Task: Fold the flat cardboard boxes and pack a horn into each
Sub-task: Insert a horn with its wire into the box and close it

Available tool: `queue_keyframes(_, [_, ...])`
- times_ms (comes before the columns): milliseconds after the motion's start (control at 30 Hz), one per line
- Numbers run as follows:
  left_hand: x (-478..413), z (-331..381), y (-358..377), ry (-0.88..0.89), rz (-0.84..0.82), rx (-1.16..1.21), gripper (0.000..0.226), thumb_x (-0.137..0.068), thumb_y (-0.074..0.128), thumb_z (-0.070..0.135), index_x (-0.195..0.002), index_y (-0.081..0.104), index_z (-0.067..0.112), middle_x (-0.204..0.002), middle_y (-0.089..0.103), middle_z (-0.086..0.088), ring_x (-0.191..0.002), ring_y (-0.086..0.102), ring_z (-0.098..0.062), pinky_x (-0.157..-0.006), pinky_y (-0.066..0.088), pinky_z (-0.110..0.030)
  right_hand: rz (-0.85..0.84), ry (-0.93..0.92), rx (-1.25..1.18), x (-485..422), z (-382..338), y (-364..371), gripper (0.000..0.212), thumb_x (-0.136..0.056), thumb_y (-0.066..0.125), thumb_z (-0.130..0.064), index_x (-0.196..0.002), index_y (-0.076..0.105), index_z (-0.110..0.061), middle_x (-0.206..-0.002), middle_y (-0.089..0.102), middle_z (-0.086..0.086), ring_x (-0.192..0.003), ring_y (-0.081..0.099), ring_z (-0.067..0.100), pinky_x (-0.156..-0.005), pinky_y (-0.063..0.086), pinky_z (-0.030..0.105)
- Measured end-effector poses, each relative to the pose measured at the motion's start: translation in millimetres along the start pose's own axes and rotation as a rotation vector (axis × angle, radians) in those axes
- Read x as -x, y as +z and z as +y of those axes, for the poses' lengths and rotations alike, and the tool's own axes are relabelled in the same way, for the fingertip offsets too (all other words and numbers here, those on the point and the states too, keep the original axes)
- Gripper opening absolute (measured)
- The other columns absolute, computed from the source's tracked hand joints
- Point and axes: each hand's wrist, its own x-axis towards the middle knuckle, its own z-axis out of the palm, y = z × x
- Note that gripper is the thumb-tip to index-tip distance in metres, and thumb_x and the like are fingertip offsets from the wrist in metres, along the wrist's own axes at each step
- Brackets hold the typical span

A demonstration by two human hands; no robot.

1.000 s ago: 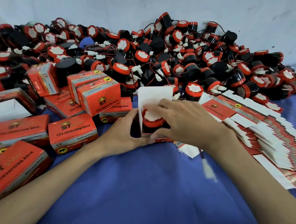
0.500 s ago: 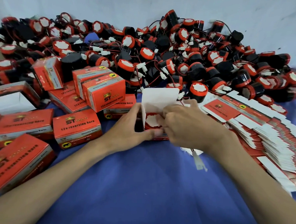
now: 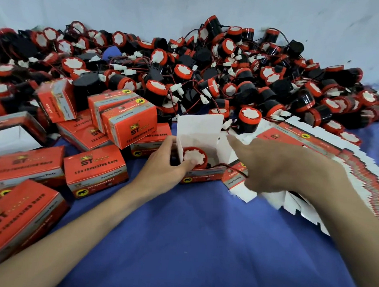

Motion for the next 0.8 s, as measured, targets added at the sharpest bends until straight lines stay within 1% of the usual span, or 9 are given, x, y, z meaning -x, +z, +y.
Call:
queue_keyframes(67, [-1,2,-1,-0.025,-0.013,-0.023,0.025,-0.086,0.068,0.029,-0.105,0.051,0.027,-0.105,0.064,0.007,-0.097,0.059,-0.006,-0.089,0.05,-0.033,0.21,0.006,-0.021,0,4,-7,0.055,-0.085,0.055,-0.014,-0.137,0.036,-0.013,-0.093,0.048,0.004,-0.091,0.052,0.026,-0.078,0.051,0.041])
queue_keyframes(133, [-2,4,-2,-0.036,-0.031,-0.044,0.029,-0.087,0.068,0.029,-0.111,0.052,0.026,-0.111,0.062,0.007,-0.104,0.058,-0.012,-0.094,0.048,-0.035,0.458,-0.011,-0.14,-1,6,-13,0.028,-0.086,0.057,-0.017,-0.113,0.06,-0.013,-0.089,0.057,0.004,-0.091,0.056,0.029,-0.079,0.051,0.041])
queue_keyframes(200, [-3,5,-2,-0.041,-0.047,-0.037,0.031,-0.087,0.068,0.029,-0.112,0.05,0.033,-0.113,0.061,0.012,-0.107,0.056,-0.01,-0.094,0.046,-0.03,0.628,-0.106,-0.331,-4,0,-15,0.009,-0.086,0.062,-0.016,-0.089,0.07,-0.014,-0.085,0.068,0.006,-0.085,0.063,0.028,-0.078,0.053,0.041])
queue_keyframes(267, [-3,6,-3,-0.041,-0.065,-0.025,0.033,-0.087,0.068,0.029,-0.112,0.049,0.036,-0.11,0.06,0.017,-0.103,0.056,-0.004,-0.087,0.045,-0.016,0.703,-0.198,-0.463,-10,-10,-12,0.01,-0.088,0.064,-0.014,-0.086,0.073,-0.011,-0.082,0.072,0.004,-0.082,0.066,0.023,-0.079,0.051,0.037])
queue_keyframes(333, [-3,7,-4,-0.04,-0.081,-0.006,0.033,-0.085,0.07,0.031,-0.111,0.051,0.036,-0.106,0.061,0.021,-0.098,0.056,0.005,-0.075,0.042,-0.003,0.709,-0.223,-0.509,-19,-17,-5,0.017,-0.092,0.058,-0.015,-0.098,0.073,-0.009,-0.092,0.073,0.005,-0.088,0.066,0.022,-0.084,0.047,0.035])
queue_keyframes(433, [-3,8,-6,-0.043,-0.111,0.028,0.037,-0.083,0.07,0.034,-0.116,0.054,0.031,-0.106,0.064,0.016,-0.098,0.058,0.006,-0.072,0.043,-0.001,0.603,-0.299,-0.432,-32,-24,9,0.024,-0.098,0.048,-0.021,-0.113,0.065,-0.013,-0.101,0.07,0.004,-0.094,0.061,0.024,-0.085,0.044,0.037])
queue_keyframes(633, [-4,7,-7,0.005,-0.121,0.037,0.039,-0.085,0.07,0.016,-0.12,0.055,0.026,-0.109,0.065,0.006,-0.098,0.059,0.003,-0.073,0.043,-0.002,0.587,-0.352,-0.302,-38,-38,26,0.027,-0.099,0.039,-0.027,-0.114,0.056,-0.012,-0.102,0.059,0.003,-0.09,0.056,0.025,-0.077,0.038,0.03])
queue_keyframes(700, [-3,6,-6,0.029,-0.11,0.026,0.043,-0.083,0.071,0.009,-0.119,0.054,0.025,-0.109,0.064,0.005,-0.092,0.057,0.011,-0.072,0.041,0.0,0.597,-0.365,-0.237,-39,-39,27,0.028,-0.098,0.038,-0.025,-0.113,0.058,-0.012,-0.109,0.055,0.003,-0.098,0.054,0.023,-0.083,0.035,0.029])
queue_keyframes(800, [-1,3,-5,0.065,-0.087,0.027,0.047,-0.08,0.072,0.009,-0.12,0.053,0.022,-0.112,0.063,0.005,-0.102,0.057,0.0,-0.083,0.043,-0.007,0.542,-0.377,-0.202,-38,-39,27,0.032,-0.095,0.036,-0.024,-0.113,0.062,-0.017,-0.12,0.049,0.003,-0.11,0.047,0.021,-0.09,0.036,0.032])
